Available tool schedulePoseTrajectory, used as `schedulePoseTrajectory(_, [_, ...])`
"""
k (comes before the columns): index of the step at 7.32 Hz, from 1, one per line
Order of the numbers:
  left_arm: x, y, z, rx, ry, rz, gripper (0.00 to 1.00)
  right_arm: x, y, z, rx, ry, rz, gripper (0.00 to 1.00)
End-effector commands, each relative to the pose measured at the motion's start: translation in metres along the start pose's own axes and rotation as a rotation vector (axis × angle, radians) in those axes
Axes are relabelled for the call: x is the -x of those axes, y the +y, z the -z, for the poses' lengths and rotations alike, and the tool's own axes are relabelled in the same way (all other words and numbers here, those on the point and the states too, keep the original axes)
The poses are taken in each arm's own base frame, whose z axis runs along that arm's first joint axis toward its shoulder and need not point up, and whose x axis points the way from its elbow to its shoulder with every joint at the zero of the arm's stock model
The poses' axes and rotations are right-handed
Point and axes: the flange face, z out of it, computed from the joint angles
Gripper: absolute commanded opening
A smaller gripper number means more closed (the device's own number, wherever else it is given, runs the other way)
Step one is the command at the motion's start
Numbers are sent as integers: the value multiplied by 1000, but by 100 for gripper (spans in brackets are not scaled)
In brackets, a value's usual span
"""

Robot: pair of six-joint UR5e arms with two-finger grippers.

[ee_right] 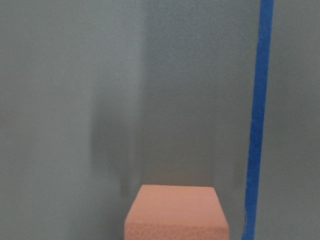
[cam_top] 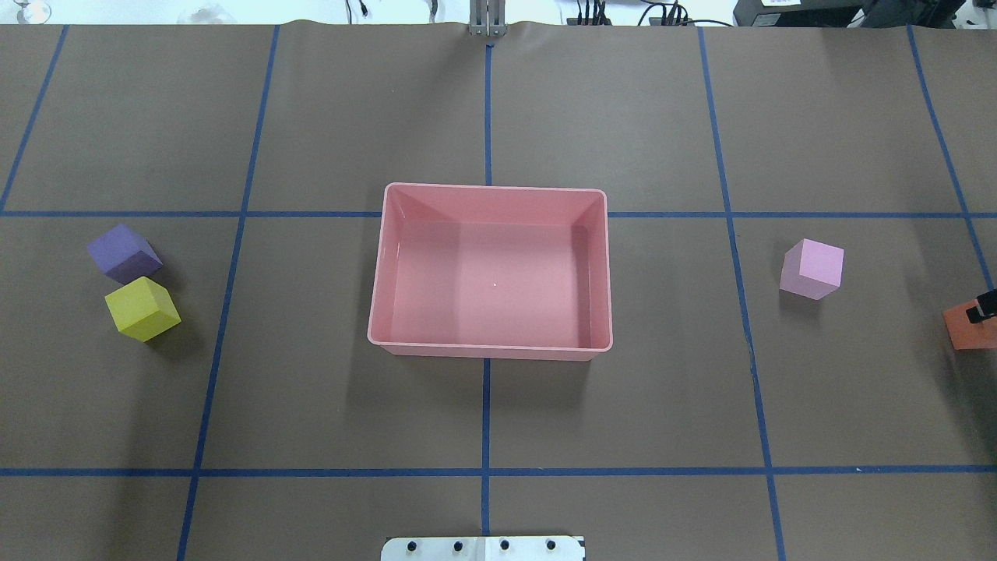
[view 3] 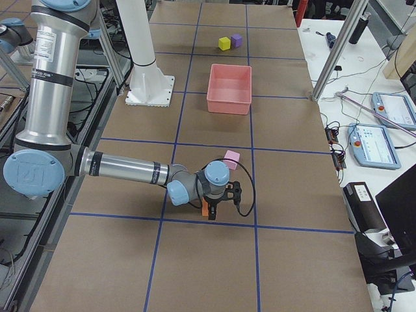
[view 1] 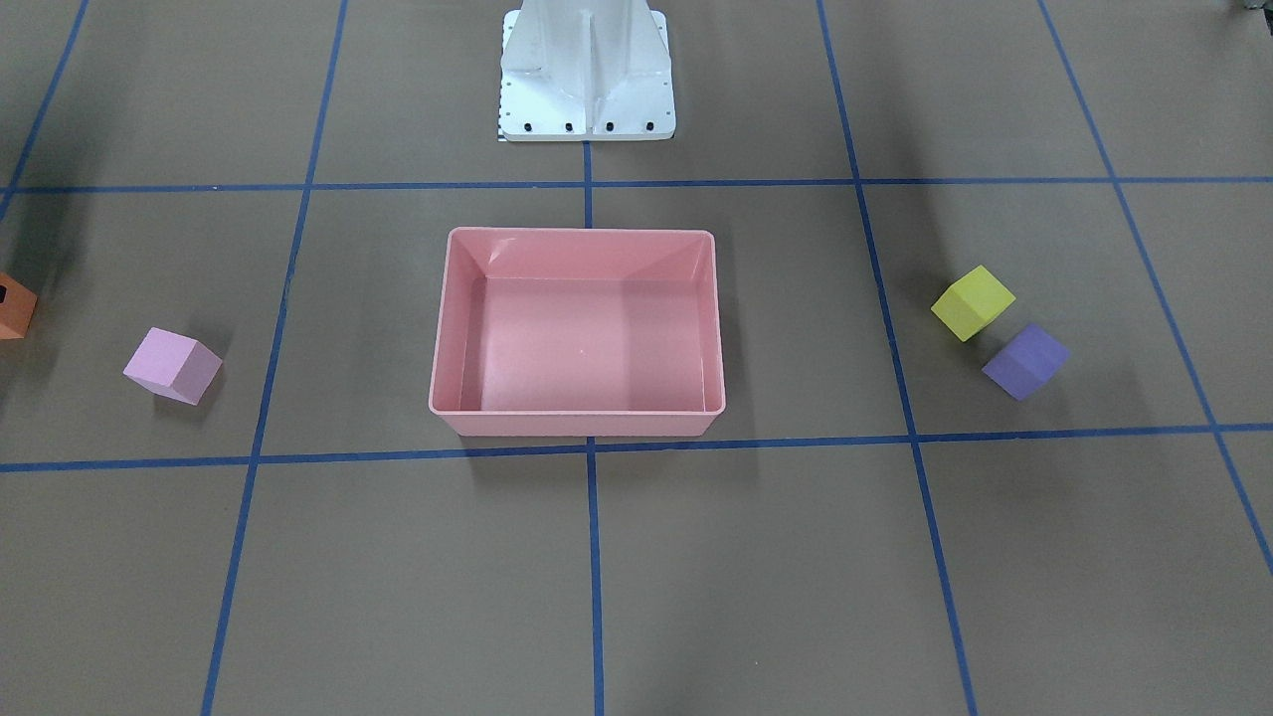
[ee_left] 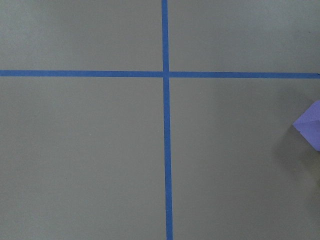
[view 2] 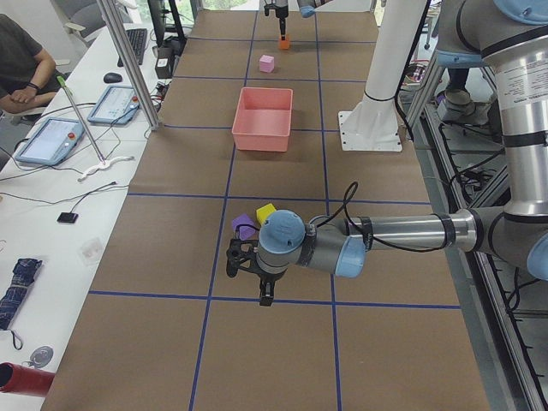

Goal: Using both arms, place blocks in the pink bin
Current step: 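Grasp the orange cube with the right gripper and lift it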

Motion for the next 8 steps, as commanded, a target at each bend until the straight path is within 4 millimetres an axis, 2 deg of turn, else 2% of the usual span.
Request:
schedulePoseTrajectory(1, [-1, 0, 1, -2, 0, -2, 100, -1, -1, -11, 21, 5, 0, 95])
schedulePoseTrajectory(2, [-2, -1, 1, -3, 0, -3, 100, -1, -1, -11, 22, 7, 1, 69])
schedulePoseTrajectory(3, [-2, -1, 1, -3, 0, -3, 100, -1, -1, -12, 25, 6, 1, 18])
schedulePoseTrajectory(4, [-3, -1, 2, -4, 5, -5, 100, 3, -3, -9, 18, -1, -9, 0])
schedulePoseTrajectory(6, [-7, 1, 3, -39, 22, -15, 100, 81, -23, 52, -75, -80, -81, 0])
schedulePoseTrajectory(7, [-17, -5, 4, -64, 32, 23, 100, 112, -37, 80, -107, -106, -75, 0])
schedulePoseTrajectory(8, [-31, -6, -6, -52, 44, 13, 100, 158, -66, 109, -117, -118, -86, 0])
